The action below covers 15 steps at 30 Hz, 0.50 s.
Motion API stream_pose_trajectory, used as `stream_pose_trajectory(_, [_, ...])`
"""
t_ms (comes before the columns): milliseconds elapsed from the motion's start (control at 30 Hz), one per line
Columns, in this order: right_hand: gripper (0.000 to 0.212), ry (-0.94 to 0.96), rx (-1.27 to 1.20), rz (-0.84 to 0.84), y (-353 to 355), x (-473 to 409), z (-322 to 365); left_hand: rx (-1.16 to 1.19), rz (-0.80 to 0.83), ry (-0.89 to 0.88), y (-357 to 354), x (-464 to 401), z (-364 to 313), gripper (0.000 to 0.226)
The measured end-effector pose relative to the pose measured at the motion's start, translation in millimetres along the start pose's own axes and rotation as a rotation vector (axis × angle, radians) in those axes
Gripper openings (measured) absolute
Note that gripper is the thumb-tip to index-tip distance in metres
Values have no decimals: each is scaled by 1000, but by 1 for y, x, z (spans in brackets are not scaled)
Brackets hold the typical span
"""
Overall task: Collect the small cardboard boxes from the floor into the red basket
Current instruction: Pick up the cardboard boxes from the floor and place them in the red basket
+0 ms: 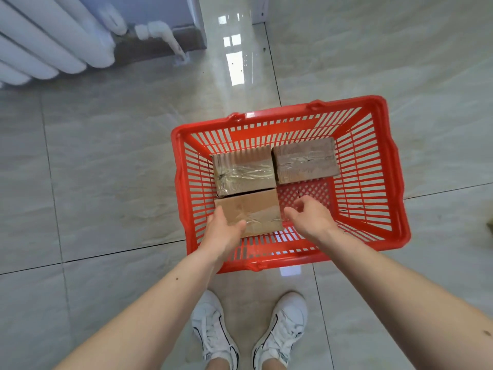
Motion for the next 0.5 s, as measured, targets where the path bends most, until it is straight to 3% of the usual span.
stream_pose_trajectory(67, [44, 6, -54, -11, 28, 28, 6, 2, 24, -2, 12, 37, -35, 86])
stream_pose_trajectory(367, [28, 2, -352, -95, 156, 179, 19, 109, 70, -102, 56, 220, -168, 50])
stream_pose_trajectory(500, [36, -45, -560, -130, 215, 246, 19, 94, 93, -213, 76, 298, -221, 39])
Point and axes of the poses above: each hand's wrist, its own x-axis away from the middle knuckle, its own y-axis out of the back of the hand, z = x × y, the point moved 7 cm from there along -x, towards the middle knuckle, and after that the axes turned 5 degrees about -z, right-handed, at the moved point
